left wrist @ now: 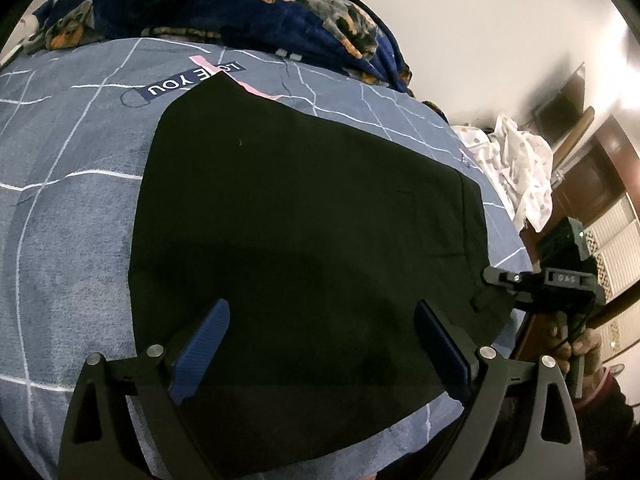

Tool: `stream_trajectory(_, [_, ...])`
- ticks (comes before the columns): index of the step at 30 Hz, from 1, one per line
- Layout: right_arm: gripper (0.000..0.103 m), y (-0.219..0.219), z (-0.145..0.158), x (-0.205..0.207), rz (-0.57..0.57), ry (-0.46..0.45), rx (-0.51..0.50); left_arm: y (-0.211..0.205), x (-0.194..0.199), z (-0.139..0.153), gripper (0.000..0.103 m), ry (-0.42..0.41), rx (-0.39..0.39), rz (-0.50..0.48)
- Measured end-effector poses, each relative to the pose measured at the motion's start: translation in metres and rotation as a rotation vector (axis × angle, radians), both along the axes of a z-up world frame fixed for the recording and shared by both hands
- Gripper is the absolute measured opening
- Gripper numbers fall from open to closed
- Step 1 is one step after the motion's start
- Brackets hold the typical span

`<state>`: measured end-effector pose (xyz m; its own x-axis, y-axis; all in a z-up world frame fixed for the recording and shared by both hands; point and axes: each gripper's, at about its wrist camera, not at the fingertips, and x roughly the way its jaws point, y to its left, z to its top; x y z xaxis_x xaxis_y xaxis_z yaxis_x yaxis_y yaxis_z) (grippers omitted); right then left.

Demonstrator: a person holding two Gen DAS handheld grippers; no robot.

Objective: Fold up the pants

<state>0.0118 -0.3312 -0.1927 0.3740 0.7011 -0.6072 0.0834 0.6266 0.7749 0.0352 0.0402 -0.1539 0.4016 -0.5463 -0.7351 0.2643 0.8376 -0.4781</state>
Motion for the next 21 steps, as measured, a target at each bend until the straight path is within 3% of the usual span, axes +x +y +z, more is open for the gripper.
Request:
stream_trajectory(7, [0.009,-0.002,0.011,-0.005,-0.044,-0.041,0.003,0.010,0.007,0.011,0.093,0.055,-0.102,0.046])
stream_trajectory(10, [0.009,-0.011,0.006,-0.006,-0.066,-0.023,0.007,0.004,0.009,0.006,0.093,0.069,-0.066,0.019])
stream_trajectory(15, [0.010,-0.018,-0.013,-0.005,-0.061,0.032,0.093,-0.005,0.003,0.002,0.093,0.019,-0.002,-0.007])
stream_trajectory(19, [0.019,-0.020,-0.011,-0.005,-0.068,0.035,0.120,-0.006,0.001,0.005,0.093,0.008,0.005,-0.016])
stream_trajectory(21, [0.026,-0.022,0.000,-0.006,-0.075,0.010,0.065,-0.001,0.000,0.012,0.093,0.005,-0.031,-0.009])
